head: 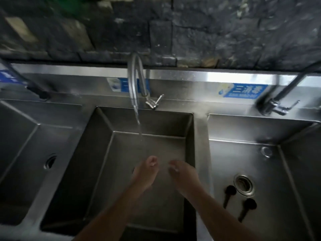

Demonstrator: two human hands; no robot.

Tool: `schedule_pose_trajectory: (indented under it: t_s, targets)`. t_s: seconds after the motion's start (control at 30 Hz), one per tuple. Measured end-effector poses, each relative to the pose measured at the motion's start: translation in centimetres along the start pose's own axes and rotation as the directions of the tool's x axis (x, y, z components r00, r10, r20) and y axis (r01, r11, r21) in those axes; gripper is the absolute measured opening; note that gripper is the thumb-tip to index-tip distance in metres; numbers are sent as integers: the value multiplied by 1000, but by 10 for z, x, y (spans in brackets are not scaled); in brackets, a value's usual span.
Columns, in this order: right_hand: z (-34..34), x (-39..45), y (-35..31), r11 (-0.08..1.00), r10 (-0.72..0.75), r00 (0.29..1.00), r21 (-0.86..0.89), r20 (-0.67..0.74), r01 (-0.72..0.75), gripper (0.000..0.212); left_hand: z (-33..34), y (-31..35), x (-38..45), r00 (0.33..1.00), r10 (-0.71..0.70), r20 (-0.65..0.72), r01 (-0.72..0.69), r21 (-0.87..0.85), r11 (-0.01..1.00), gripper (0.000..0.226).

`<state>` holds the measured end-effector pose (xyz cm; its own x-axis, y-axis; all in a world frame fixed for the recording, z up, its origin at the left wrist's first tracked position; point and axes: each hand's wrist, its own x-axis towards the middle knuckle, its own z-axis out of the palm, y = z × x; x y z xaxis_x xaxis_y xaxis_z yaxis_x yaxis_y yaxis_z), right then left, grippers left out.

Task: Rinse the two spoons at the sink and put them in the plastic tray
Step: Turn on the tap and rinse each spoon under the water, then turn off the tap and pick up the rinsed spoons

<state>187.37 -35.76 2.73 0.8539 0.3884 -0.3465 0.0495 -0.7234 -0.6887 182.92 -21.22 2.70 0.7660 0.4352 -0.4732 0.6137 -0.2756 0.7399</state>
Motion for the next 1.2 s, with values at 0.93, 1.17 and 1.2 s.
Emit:
schedule_pose_trajectory:
  t_s: [0.93,1.17,1.2]
  targets:
    - [16,252,-138,631,475,878,717,-56,-296,30,-122,95,209,791,604,100,-593,367,717,45]
    - [16,271,-125,861,340,907,470,-248,-194,23,-125,90,221,802,569,179,-555,575,601,54]
    - [16,273,-122,905,320,895,379,-311,-191,19,-125,88,221,802,573,171,-547,596,588,53]
